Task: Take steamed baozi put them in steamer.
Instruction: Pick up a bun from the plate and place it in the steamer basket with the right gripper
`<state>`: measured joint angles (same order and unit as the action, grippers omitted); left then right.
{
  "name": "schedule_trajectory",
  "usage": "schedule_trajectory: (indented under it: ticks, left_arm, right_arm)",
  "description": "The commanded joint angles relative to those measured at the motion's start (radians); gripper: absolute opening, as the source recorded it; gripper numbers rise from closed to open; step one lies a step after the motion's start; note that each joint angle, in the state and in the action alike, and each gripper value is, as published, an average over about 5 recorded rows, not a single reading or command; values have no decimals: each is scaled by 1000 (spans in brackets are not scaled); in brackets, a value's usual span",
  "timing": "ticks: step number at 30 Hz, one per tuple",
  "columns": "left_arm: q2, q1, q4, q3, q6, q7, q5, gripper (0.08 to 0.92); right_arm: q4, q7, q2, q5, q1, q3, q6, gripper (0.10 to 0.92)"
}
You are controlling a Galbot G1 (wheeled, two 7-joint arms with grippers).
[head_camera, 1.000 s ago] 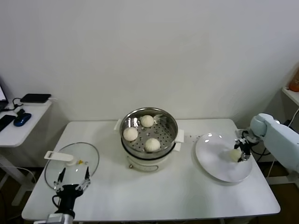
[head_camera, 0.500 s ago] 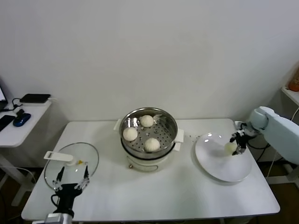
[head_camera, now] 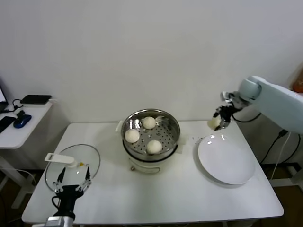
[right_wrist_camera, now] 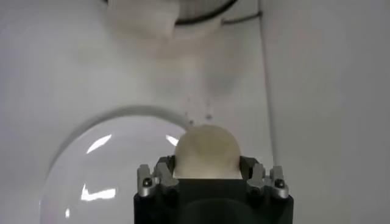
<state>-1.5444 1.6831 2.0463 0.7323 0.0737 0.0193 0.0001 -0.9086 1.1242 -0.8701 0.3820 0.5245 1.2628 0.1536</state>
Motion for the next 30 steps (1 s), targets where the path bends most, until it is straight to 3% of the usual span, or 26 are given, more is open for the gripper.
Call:
schedule_trajectory:
  ticks: [1,13,30]
  left_arm:
    - [6,-7,12,-25,-2,-6,6,823]
    - [9,-4,17,-24,-1,-12,-11,823]
    - [16,13,5,-5,10,-16,-38,823]
  right_arm:
    - [-61,-25,-179,264,245,231,82,683]
    - [-26,-63,-392,400,221,267,123,688]
    - [-18,-97,-413,347,93,272,135,704]
